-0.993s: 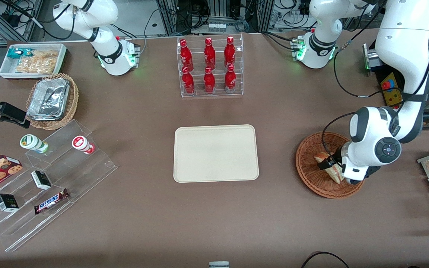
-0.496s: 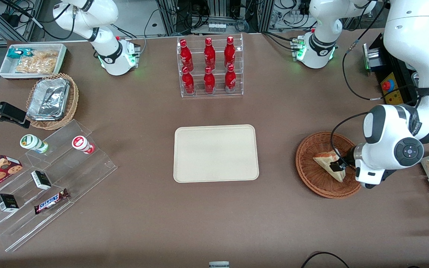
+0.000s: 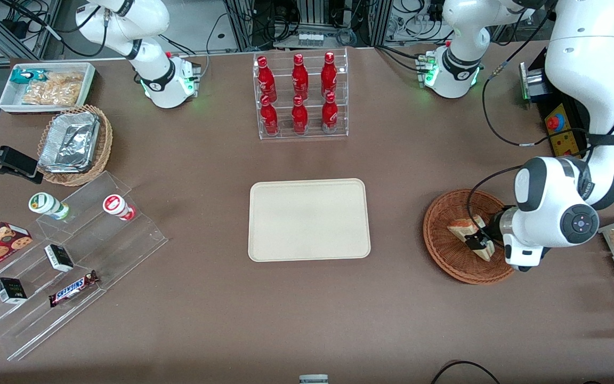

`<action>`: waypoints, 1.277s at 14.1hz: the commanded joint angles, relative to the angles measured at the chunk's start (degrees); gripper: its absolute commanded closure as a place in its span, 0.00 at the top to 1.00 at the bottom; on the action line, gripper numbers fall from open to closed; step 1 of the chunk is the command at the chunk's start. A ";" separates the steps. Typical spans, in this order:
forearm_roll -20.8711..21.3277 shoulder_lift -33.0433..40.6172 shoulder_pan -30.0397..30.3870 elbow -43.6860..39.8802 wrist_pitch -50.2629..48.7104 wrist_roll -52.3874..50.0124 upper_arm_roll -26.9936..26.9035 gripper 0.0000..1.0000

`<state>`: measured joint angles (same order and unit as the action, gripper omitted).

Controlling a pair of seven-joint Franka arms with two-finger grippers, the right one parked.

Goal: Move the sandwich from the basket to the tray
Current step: 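Lower the left gripper onto the wrapped sandwich and close on it, then lift the sandwich out of the basket with the left gripper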

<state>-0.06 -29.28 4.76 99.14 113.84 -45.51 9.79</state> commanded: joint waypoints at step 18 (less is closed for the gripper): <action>-0.29 4.50 -15.44 -2.80 0.77 -0.37 0.50 0.11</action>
<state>-0.14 -25.68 -3.77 98.07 115.38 -45.37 11.01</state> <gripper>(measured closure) 0.833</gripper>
